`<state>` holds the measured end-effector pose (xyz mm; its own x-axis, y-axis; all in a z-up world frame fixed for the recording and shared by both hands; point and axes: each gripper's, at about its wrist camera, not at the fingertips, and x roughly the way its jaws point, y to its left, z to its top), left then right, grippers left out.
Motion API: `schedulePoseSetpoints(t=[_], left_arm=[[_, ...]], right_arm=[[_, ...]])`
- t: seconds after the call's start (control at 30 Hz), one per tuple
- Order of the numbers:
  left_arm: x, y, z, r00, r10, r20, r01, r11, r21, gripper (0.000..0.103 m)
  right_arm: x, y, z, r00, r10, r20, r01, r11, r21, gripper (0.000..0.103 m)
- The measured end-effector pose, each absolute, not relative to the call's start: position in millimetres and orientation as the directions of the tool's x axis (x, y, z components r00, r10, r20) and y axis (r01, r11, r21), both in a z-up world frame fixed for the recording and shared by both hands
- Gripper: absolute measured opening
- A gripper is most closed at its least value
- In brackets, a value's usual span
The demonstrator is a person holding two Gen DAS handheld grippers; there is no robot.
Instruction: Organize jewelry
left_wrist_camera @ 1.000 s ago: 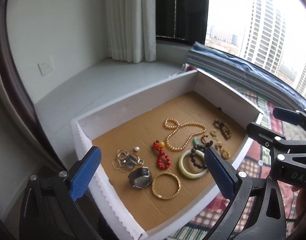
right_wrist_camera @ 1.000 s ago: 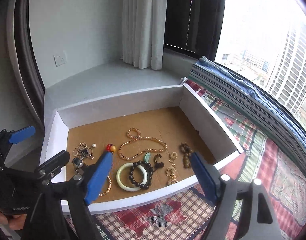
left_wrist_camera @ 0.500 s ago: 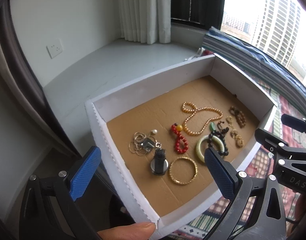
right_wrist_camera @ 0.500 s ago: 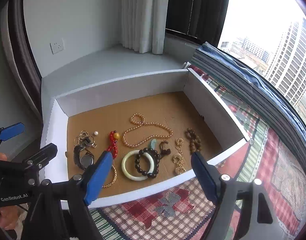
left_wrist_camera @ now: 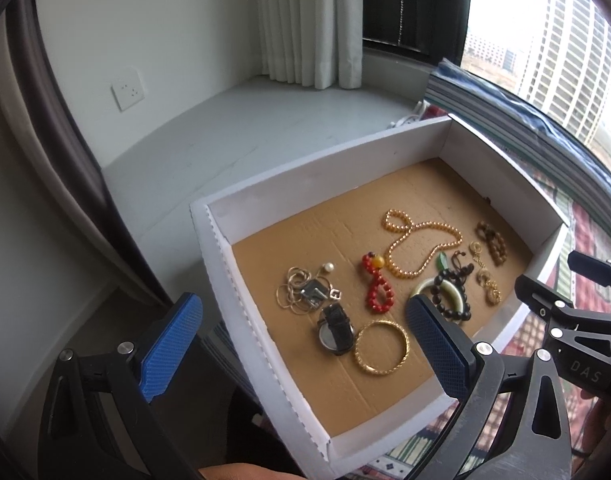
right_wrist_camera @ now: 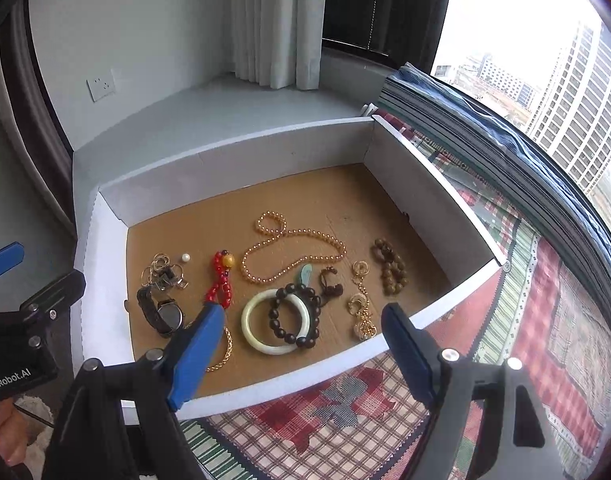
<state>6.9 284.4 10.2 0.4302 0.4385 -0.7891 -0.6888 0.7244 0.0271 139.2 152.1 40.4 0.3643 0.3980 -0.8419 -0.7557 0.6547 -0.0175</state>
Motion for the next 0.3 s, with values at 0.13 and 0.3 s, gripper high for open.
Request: schedulePoseSetpoints(t=[0.13, 0.3], left_arm=[[8.4, 283.9, 6.3, 0.434, 0.421, -0.797, -0.684, 0.729, 0.013, 0.102], [7.6, 279.2, 5.7, 0.448, 0.422, -0.788, -0.681, 0.732, 0.005, 0.102]], right_arm=[[138.6, 151.6, 39.3, 0.37, 0.394, -0.841, -0.755, 0.655, -0.026, 0.082], [137.8, 149.6, 40.2, 0.37, 0.397, -0.84, -0.756, 0.654, -0.024, 0.082]])
